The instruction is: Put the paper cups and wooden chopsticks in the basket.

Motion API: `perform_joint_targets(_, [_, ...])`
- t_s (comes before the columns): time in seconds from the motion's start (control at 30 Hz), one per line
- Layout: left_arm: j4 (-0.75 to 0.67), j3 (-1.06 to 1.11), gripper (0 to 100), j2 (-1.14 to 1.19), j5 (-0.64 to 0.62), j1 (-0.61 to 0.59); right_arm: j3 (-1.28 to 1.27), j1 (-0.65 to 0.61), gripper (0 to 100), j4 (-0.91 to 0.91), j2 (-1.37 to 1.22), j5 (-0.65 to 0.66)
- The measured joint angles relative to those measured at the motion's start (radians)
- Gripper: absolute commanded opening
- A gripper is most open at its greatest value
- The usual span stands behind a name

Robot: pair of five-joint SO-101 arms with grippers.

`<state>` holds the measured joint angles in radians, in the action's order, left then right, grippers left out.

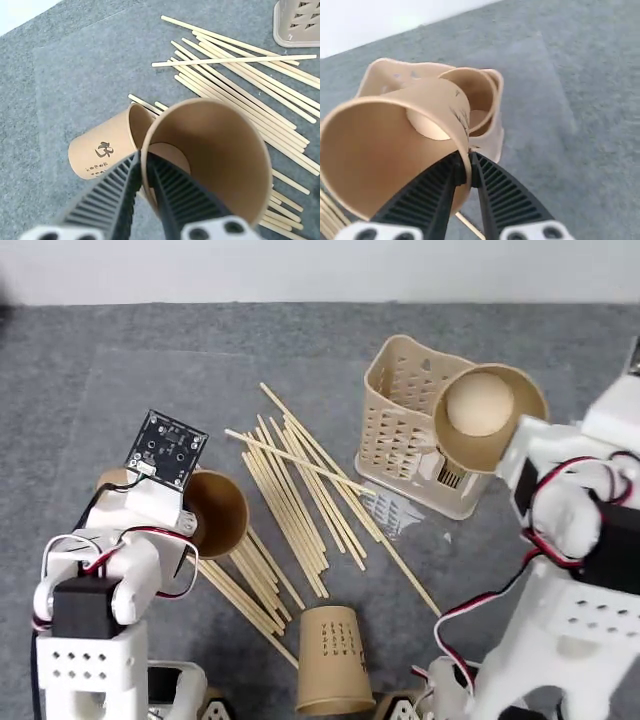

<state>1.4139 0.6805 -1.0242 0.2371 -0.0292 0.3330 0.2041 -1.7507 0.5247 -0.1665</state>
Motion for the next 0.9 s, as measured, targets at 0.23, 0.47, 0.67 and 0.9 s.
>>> perform_joint_targets(0.23, [-0.003,0.015,1,0.0,0.0,0.0,0.0,0.038,1.4,0.0,-0.089,0.0])
perform_joint_targets(0.47, [-0.003,0.02,1,0.0,0.0,0.0,0.0,0.035,7.1,0.044,-0.14,0.0])
perform_joint_targets(0.67, [-0.003,0.02,1,0.0,0.0,0.0,0.0,-0.003,7.4,0.183,-0.167,0.0])
perform_joint_targets(0.9, [-0.003,0.02,1,0.0,0.0,-0.002,0.005,-0.037,7.0,0.288,-0.298,0.0])
